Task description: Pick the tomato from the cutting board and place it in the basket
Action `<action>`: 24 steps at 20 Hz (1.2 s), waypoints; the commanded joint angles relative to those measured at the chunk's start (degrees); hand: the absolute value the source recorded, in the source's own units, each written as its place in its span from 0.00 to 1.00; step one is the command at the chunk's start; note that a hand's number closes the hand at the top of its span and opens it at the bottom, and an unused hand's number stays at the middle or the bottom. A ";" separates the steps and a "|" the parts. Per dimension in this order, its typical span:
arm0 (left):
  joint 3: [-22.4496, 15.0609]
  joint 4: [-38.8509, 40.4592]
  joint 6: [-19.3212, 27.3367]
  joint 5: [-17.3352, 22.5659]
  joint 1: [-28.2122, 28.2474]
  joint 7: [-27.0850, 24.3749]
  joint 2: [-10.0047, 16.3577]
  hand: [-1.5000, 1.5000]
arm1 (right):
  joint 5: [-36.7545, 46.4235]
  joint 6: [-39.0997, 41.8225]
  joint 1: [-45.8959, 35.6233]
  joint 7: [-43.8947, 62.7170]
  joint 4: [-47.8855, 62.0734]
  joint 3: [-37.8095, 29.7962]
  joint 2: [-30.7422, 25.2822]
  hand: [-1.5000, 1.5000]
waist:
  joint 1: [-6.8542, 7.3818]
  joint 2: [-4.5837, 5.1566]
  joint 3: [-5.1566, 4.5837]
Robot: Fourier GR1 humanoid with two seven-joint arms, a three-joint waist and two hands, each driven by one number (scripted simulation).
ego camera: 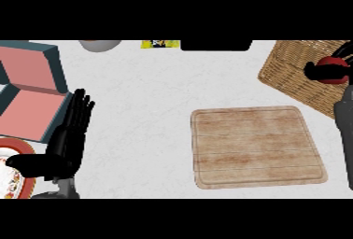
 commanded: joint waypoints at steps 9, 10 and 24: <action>1.91 -0.57 -1.55 0.16 -1.20 2.38 0.81 0.50 | -3.89 -7.65 -0.27 -11.95 17.04 -4.85 -3.44 1.00 | 0.10 0.05 0.00; -1.36 -1.40 1.18 -2.50 -0.45 2.34 -2.18 0.50 | -5.52 -5.80 -2.08 -12.99 17.58 -6.15 -5.76 1.00 | 0.09 0.04 0.00; 1.04 -0.10 -0.46 -1.65 -3.46 2.85 -1.53 0.50 | -8.46 -11.76 -1.92 -16.71 29.18 -8.09 -5.99 0.00 | 0.21 0.10 0.01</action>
